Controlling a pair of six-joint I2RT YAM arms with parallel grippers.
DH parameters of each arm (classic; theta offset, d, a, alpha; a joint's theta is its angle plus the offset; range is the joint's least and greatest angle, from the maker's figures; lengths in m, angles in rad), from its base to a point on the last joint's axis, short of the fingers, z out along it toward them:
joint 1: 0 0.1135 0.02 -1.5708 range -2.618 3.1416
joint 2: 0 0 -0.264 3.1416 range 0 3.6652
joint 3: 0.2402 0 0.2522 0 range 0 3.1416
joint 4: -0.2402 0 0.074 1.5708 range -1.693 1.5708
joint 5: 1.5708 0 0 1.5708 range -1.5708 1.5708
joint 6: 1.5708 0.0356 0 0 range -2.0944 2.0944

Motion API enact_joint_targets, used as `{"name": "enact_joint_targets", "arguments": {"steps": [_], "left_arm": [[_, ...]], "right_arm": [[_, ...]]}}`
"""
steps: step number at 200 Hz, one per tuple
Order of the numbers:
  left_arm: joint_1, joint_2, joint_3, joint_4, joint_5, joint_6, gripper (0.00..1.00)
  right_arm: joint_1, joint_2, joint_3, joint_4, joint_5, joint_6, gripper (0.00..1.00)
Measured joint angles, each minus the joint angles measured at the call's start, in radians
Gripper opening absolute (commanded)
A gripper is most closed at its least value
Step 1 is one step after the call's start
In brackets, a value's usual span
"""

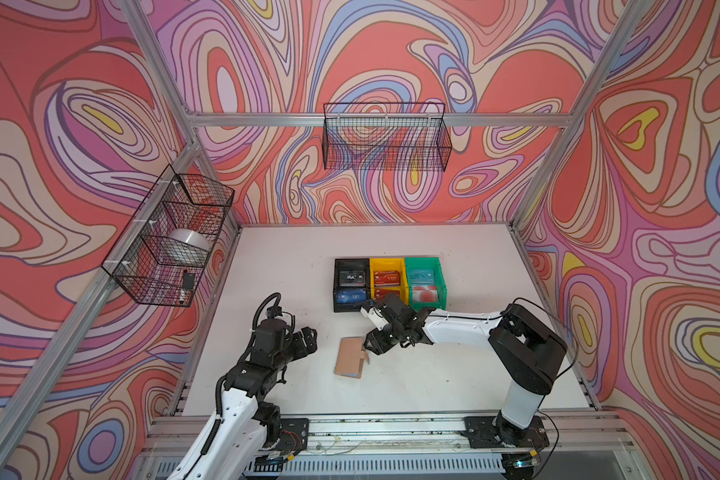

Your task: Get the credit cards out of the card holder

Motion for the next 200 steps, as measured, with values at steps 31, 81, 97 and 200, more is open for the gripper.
{"name": "enact_joint_targets", "arguments": {"steps": [31, 81, 97, 200], "left_arm": [[0.000, 0.022, 0.006, -0.032, 0.000, -0.046, 0.83], [0.000, 0.076, 0.090, -0.110, 0.027, -0.101, 0.83], [0.000, 0.078, 0.114, -0.123, 0.053, -0.117, 0.81], [0.000, -0.077, 0.209, -0.272, 0.087, -0.195, 0.74]], "right_arm": [[0.016, 0.010, 0.031, -0.011, 0.001, -0.011, 0.50], [0.030, 0.010, 0.090, -0.029, -0.025, -0.028, 0.50], [0.033, 0.013, 0.105, -0.030, -0.047, -0.035, 0.50], [0.055, 0.153, 0.266, 0.011, -0.309, -0.006, 0.48]]}}
